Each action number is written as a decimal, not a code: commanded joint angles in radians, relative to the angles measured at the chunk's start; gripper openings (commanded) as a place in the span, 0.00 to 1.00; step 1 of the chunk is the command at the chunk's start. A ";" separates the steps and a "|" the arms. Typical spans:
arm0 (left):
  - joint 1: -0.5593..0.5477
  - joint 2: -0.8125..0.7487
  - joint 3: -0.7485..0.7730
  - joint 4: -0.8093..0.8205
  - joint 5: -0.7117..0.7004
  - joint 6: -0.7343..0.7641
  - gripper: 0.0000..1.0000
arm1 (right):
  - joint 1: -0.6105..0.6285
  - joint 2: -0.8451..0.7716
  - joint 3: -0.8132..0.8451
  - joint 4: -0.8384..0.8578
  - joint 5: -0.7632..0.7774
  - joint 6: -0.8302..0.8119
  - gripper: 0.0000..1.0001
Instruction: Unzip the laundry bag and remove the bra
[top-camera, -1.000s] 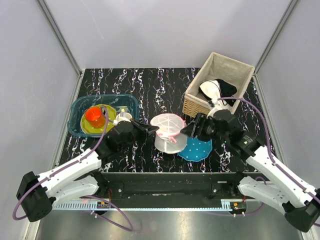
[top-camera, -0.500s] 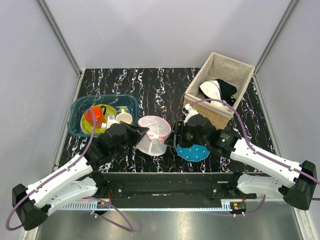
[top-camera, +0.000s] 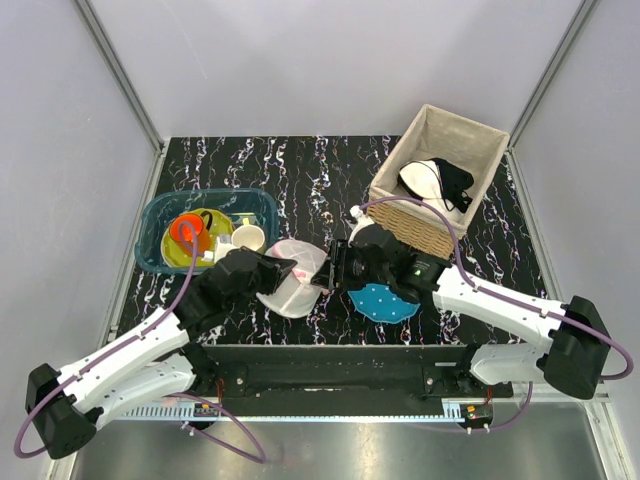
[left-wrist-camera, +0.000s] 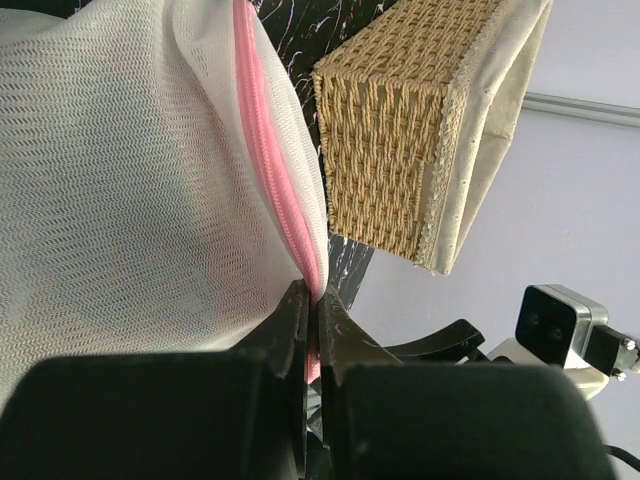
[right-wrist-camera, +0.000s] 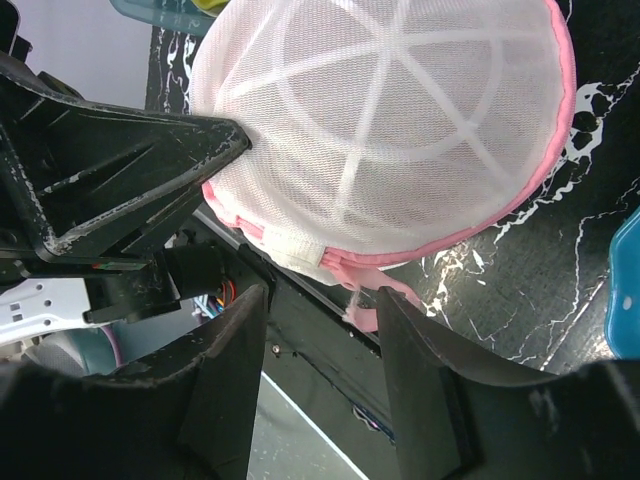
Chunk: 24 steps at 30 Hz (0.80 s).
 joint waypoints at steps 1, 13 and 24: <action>0.003 -0.020 0.007 0.017 -0.003 -0.010 0.00 | 0.008 -0.010 -0.009 0.082 0.003 0.028 0.54; 0.003 -0.032 -0.008 0.027 -0.002 -0.019 0.00 | 0.008 0.043 -0.014 0.121 -0.044 0.031 0.41; 0.003 -0.060 -0.034 0.037 0.000 -0.025 0.00 | 0.006 0.041 -0.022 0.112 0.006 0.020 0.25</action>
